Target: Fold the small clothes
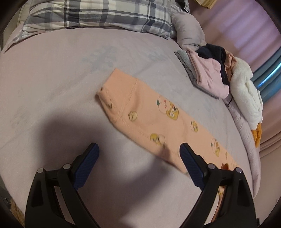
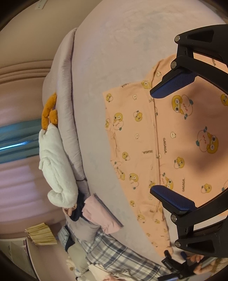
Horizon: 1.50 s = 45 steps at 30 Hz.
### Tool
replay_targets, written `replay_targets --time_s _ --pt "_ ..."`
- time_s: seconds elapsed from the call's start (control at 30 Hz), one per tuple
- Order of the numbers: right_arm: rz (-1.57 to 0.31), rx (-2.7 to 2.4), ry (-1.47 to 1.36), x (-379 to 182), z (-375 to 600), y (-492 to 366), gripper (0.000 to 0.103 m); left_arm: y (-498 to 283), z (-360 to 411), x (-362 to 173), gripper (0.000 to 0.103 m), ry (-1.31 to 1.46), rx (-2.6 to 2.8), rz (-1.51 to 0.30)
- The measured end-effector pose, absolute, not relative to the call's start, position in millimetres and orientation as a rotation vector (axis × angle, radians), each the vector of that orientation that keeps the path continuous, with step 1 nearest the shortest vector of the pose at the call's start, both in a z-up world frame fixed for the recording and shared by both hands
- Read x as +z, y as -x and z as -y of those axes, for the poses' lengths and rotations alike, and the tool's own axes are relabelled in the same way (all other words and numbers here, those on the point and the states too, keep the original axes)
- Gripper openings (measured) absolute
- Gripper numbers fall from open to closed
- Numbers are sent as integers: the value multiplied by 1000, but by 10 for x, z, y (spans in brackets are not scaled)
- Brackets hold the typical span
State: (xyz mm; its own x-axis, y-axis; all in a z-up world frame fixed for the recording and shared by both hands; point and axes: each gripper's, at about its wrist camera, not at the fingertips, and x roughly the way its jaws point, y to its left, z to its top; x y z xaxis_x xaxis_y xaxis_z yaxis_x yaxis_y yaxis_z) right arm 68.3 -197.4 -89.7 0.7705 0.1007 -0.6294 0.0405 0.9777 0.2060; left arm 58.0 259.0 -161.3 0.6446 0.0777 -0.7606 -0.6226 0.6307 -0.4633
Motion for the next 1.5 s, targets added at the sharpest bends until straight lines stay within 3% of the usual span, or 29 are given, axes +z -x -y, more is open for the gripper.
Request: replay_targets --time_s 0.1,0.2,0.4,0.47,0.77,1.07,1.5 --pt "-693 33 -208 -900 1972 -695 98 -628 -2713 -1629 91 857 436 -736" --pt "-687 27 -213 -903 1997 -701 98 -667 -2807 -1643 79 906 436 -713" --pt "-703 19 -226 -943 2046 -746 98 -775 -2944 -1684 35 954 461 -691" --pt "-702 23 -222 -941 2044 -749 98 -795 -2982 -1703 4 963 474 -708" --pt "-689 10 -209 -931 2081 -764 98 -794 -2737 -1198 4 878 401 -602" --pt "-671 5 -232 -892 2183 -717 98 -1013 -1894 -509 4 688 180 -535" --pt "-662 -17 -305 -908 2435 -647 98 -1239 -521 -517 4 428 -72 -650"
